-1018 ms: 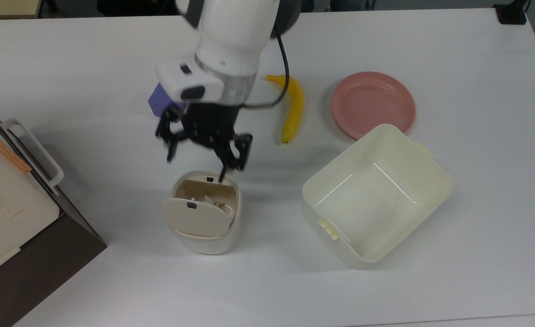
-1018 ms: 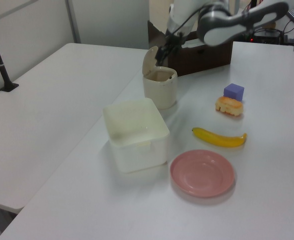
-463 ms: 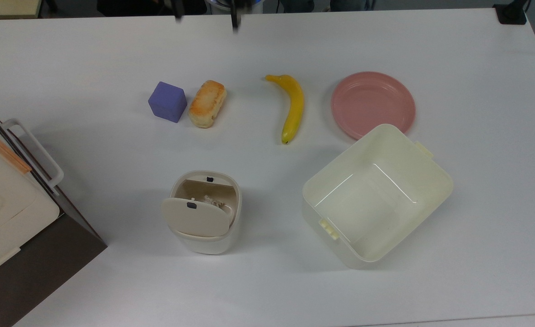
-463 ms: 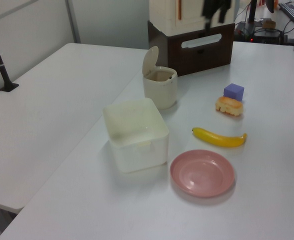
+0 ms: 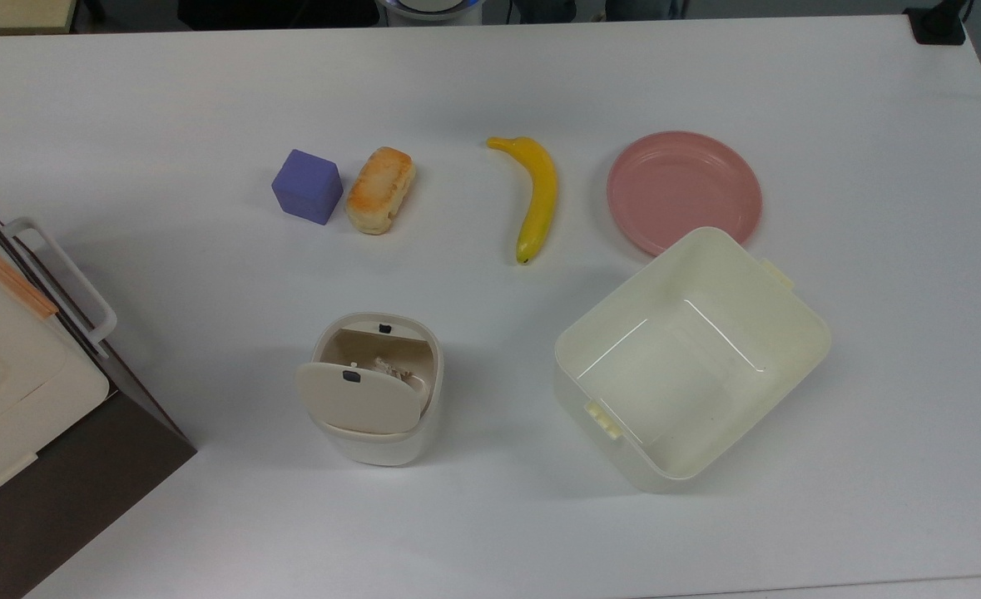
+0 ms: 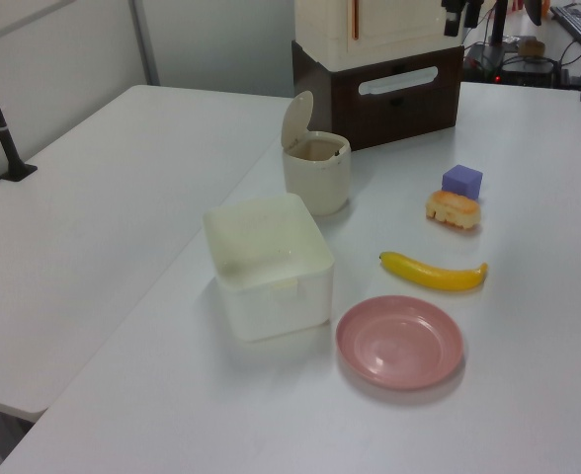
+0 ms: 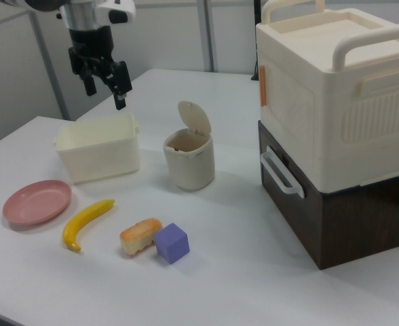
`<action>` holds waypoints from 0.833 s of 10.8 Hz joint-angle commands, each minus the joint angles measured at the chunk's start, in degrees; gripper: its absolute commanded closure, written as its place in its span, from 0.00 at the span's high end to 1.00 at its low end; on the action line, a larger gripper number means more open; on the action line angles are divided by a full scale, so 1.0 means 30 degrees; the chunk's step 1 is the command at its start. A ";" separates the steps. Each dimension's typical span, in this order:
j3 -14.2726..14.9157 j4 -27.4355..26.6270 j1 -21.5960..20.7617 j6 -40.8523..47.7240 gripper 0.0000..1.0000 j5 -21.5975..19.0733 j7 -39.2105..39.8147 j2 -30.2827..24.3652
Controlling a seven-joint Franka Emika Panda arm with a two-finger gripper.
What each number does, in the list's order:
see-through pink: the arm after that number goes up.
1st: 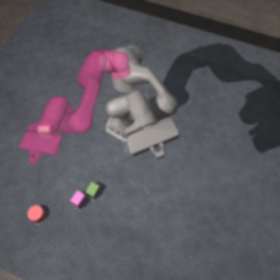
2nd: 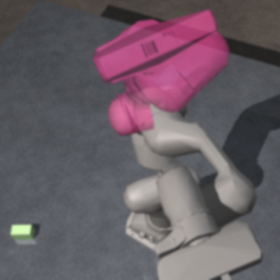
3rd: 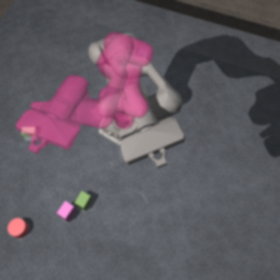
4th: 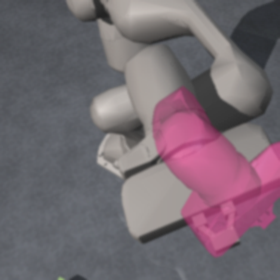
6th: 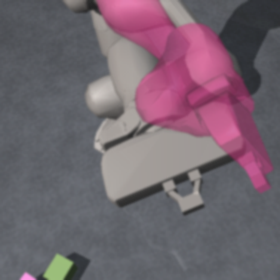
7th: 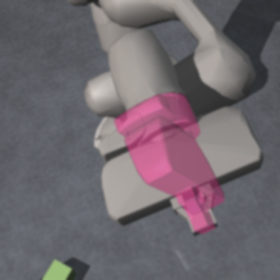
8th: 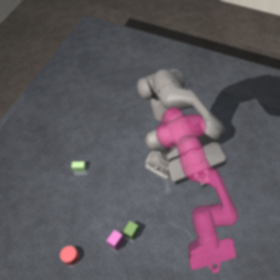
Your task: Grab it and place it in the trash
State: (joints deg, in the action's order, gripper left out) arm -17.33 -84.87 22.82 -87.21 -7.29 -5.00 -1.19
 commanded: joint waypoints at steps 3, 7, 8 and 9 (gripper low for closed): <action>0.0268 -0.1593 0.0010 -0.2601 1.00 0.0290 -0.1904 -0.0425; 0.0356 -0.1447 0.0303 -0.2599 1.00 0.0320 -0.2319 -0.0220; 0.0356 -0.1504 0.0274 -0.2570 1.00 0.0349 -0.2172 -0.0249; 0.0356 -0.1534 0.0245 -0.2570 1.00 0.0349 -0.2258 -0.0249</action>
State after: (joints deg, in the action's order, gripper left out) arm -16.45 -88.28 23.80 -94.09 -6.93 -11.36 -0.98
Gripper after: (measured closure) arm 0.000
